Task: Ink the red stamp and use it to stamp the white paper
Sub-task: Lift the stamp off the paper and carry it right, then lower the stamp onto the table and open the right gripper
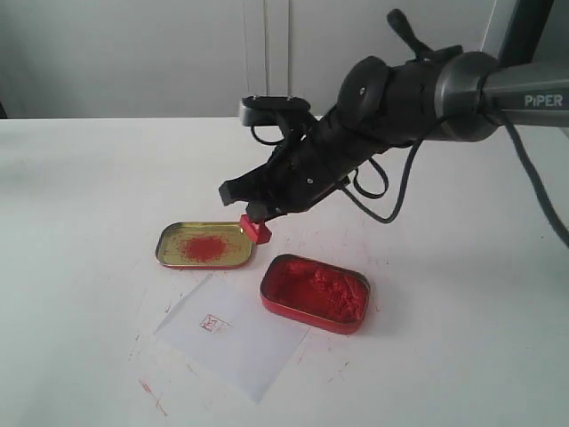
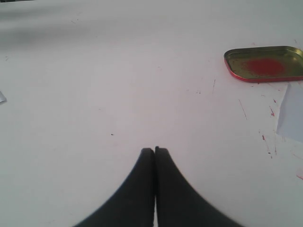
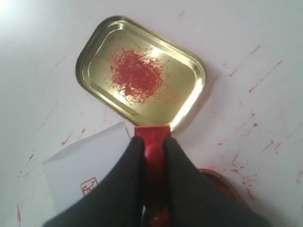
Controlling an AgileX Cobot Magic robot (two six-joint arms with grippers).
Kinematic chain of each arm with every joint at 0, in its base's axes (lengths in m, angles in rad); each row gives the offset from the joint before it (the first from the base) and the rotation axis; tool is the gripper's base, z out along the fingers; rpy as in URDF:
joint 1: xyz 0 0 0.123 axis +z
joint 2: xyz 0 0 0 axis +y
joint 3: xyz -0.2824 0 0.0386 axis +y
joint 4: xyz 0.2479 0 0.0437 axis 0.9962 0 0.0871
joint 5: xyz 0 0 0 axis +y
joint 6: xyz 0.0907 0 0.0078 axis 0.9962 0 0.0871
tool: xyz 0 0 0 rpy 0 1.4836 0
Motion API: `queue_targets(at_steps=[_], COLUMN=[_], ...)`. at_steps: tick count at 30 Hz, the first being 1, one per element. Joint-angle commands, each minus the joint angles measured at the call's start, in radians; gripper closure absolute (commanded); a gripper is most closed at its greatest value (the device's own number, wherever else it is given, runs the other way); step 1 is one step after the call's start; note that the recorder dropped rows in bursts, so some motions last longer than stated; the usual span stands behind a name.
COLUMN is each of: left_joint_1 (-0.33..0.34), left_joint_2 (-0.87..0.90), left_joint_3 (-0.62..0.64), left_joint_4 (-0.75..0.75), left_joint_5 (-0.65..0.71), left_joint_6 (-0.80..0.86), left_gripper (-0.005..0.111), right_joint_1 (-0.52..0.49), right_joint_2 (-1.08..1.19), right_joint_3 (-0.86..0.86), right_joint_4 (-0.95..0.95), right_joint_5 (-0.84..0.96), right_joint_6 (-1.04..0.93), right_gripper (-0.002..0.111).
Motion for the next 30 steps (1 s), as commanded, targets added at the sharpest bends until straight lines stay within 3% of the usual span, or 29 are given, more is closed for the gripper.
queue_targets(at_steps=[1,7,16,30], left_joint_1=[0.004,0.004,0.004,0.004], left_joint_2=[-0.005,-0.005,-0.005,-0.005], left_joint_3=[0.005,0.005,0.005,0.005], left_joint_4=[-0.010,-0.010,-0.010,-0.010], left_joint_5=[-0.001,-0.001,-0.001,-0.001], left_joint_6=[-0.001,-0.001,-0.001,-0.001], left_gripper=[0.107,0.107,0.107,0.107], right_joint_1=[-0.078,-0.195,-0.382,-0.395], right_joint_2=[-0.013,-0.013,-0.009,0.145], right_joint_3=[0.004,0.084,0.232,0.247], right_joint_4=[0.060,0.224,0.677,1.001], right_joint_5=[0.029,0.024,0.066,0.074], right_joint_6=[-0.050,-0.176,-0.535,-0.748], right_gripper=[0.108,0.108,0.108,0.108])
